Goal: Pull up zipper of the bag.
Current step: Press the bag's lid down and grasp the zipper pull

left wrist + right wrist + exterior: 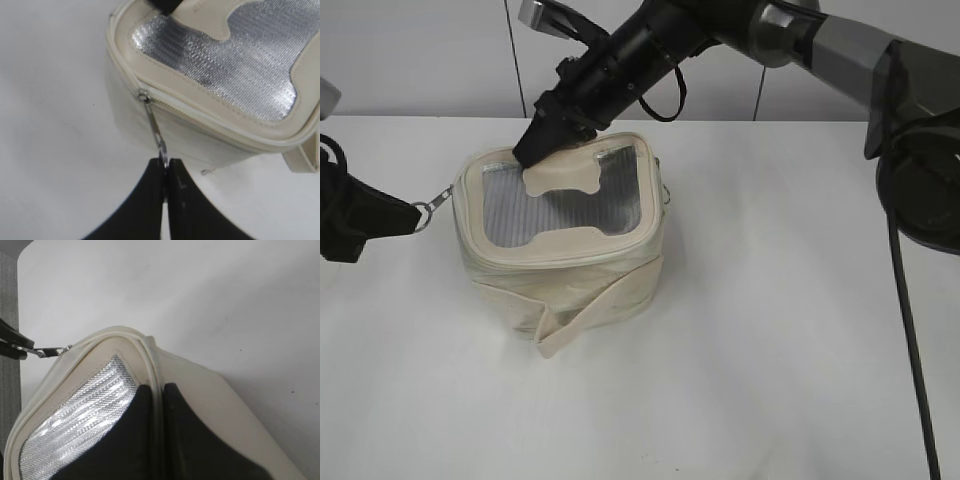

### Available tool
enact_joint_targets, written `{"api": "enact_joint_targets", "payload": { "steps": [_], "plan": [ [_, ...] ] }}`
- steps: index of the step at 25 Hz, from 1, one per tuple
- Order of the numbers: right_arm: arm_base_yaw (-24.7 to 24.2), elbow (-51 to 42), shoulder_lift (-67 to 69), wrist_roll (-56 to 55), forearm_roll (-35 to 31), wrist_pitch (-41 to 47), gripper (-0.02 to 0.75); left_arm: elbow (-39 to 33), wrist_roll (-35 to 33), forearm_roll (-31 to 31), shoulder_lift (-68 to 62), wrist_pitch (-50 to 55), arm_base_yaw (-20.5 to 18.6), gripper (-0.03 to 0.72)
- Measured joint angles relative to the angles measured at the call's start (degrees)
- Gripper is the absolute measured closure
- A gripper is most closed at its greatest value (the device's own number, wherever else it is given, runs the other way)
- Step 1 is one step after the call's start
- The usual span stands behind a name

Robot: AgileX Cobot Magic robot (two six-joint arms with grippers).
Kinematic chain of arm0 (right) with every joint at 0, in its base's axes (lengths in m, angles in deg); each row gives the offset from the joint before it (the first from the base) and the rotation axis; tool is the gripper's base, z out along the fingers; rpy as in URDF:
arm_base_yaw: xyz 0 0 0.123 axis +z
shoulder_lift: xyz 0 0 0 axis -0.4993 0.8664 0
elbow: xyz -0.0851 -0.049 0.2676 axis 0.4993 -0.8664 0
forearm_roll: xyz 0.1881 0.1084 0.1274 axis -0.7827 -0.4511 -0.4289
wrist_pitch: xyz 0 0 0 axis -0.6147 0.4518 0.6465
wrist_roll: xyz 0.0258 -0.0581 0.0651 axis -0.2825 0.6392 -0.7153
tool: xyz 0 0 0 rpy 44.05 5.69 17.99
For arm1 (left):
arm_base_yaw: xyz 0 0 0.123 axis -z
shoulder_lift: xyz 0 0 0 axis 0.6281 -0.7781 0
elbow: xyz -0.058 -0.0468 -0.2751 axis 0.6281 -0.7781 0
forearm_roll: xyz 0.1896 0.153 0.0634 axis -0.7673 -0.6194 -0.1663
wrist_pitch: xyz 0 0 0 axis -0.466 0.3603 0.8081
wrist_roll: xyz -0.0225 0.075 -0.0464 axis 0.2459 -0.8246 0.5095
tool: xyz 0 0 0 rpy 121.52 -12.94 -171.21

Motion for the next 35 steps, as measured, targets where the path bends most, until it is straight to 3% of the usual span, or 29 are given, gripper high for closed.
{"api": "enact_joint_targets", "payload": {
  "steps": [13, 17, 23, 26, 28, 33, 35],
  "plan": [
    [-2.6, -0.1, 0.2, -13.7, 0.6, -3.1, 0.694, -1.8, 2.6, -0.2, 1.6, 5.4, 1.3, 0.696],
    [-3.5, -0.1, 0.2, -14.2, 0.6, -2.8, 0.694, -1.8, 3.7, 0.4, 1.6, 5.6, 7.4, 0.696],
    [-3.5, -0.1, 0.2, -10.9, 0.4, -1.6, 0.694, -1.8, 4.3, 3.5, 1.3, -7.8, 24.2, 0.696],
    [-3.5, -0.1, 0.2, -9.1, 0.3, -0.9, 0.694, -1.8, 4.3, 5.5, -0.4, -13.1, 30.6, 0.696],
    [-3.5, -0.1, 0.2, -8.7, 0.2, -0.6, 0.694, -1.8, 4.3, 6.5, -1.7, -14.7, 32.7, 0.696],
    [-3.5, -0.1, 0.2, -8.5, 0.2, -0.4, 0.69, -1.8, 4.3, 7.0, -2.5, -15.5, 33.0, 0.692],
    [-4.0, 0.1, 0.2, -8.5, 0.2, -0.1, 0.611, -1.8, 4.7, 7.0, -1.8, -14.7, 33.0, 0.651]
  ]
}}
